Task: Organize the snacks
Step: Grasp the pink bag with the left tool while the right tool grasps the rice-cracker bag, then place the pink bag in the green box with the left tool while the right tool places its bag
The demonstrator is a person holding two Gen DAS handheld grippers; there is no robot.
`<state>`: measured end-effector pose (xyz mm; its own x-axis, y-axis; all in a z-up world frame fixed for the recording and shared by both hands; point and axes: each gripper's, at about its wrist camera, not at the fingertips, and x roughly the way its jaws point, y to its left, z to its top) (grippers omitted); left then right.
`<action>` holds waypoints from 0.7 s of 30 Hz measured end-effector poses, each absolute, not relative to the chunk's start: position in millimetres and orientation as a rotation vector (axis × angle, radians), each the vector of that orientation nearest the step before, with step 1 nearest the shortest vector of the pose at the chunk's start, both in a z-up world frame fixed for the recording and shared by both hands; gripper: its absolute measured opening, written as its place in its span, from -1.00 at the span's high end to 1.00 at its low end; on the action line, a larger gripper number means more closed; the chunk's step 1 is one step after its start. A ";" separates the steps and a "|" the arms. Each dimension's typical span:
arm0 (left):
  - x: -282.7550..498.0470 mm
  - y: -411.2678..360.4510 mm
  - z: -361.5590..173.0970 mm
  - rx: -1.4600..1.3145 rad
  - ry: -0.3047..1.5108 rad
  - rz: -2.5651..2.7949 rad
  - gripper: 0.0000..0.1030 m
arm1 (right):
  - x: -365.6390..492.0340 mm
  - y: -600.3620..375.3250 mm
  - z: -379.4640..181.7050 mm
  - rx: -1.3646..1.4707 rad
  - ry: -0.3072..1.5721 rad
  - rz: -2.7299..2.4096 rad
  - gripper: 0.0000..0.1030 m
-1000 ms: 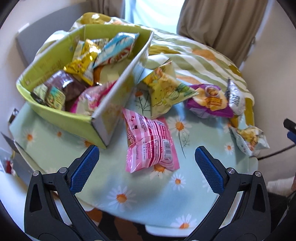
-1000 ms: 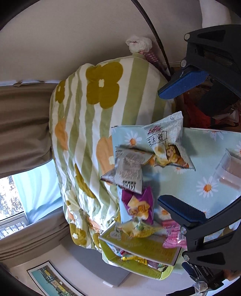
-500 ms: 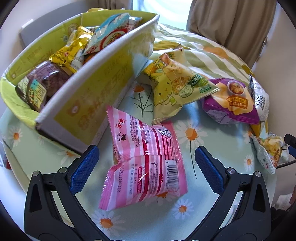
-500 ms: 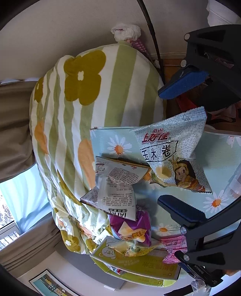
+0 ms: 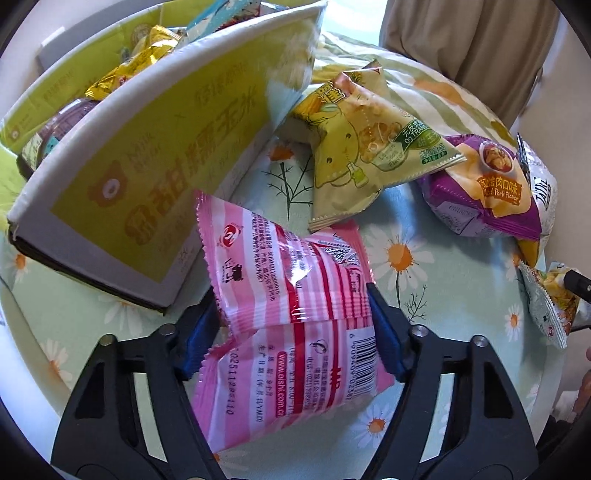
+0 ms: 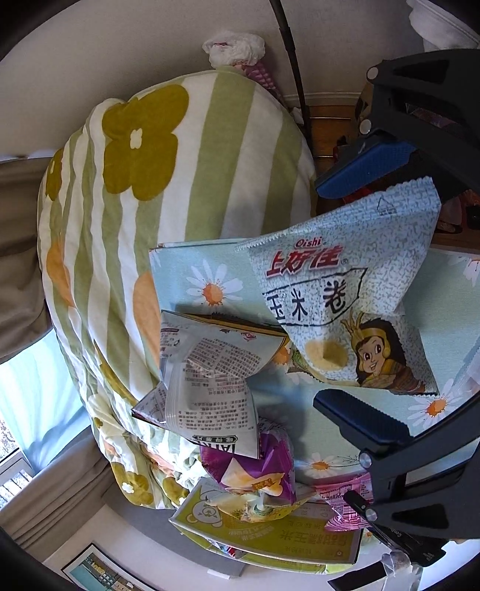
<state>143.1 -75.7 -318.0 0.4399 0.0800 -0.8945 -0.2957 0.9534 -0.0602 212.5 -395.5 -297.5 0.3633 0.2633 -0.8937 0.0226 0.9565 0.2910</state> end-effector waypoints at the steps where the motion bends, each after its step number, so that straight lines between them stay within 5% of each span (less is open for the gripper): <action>1: 143.0 -75.3 -317.5 -0.218 1.093 0.229 -0.26 | 212.8 -394.4 -298.3 0.267 1.195 0.159 -0.99; 11: 135.6 -73.9 -313.2 -0.209 1.102 0.217 -0.23 | 214.7 -385.0 -306.3 0.285 1.213 0.220 -0.31; 21: 126.9 -73.8 -295.1 -0.182 1.085 0.201 -0.23 | 202.6 -373.5 -291.5 0.249 1.193 0.229 -0.11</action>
